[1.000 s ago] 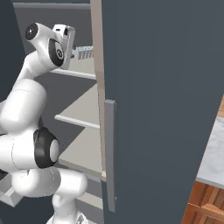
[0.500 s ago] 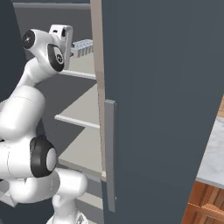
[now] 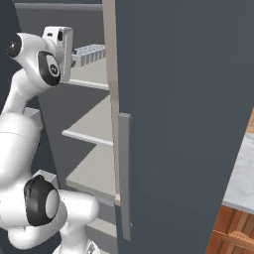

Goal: Open the freezer door, pick up the ice cube tray from the freezer, and place it on the dining counter.

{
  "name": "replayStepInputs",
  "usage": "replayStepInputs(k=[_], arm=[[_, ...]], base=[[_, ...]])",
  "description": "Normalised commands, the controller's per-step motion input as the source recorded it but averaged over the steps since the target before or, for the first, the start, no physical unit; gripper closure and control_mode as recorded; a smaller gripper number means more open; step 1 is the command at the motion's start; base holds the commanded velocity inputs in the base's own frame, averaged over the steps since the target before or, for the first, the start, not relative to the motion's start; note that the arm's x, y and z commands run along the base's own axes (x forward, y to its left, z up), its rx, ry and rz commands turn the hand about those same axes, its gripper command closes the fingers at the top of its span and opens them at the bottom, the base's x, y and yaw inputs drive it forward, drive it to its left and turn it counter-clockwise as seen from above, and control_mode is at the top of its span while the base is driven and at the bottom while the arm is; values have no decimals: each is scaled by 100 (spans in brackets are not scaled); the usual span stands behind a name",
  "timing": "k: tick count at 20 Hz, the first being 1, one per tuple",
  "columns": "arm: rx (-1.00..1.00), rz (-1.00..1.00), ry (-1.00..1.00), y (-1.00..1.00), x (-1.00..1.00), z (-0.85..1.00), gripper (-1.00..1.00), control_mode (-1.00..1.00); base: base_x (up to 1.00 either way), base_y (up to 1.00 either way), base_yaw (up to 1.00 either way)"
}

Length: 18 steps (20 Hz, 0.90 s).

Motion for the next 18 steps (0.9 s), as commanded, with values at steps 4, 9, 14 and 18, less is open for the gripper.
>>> replayStepInputs(k=[4, 9, 14, 18], arm=[[-5, 0, -5, 0, -85, 0, 100, -100], [-2, 0, -3, 0, -94, 0, 100, -100], [0, 0, 0, 0, -88, 0, 100, -100], [0, 0, 0, -1, -97, 0, 100, -100]], base=[[0, 0, 0], [0, 0, 0], [0, 0, 0], [0, 0, 0]])
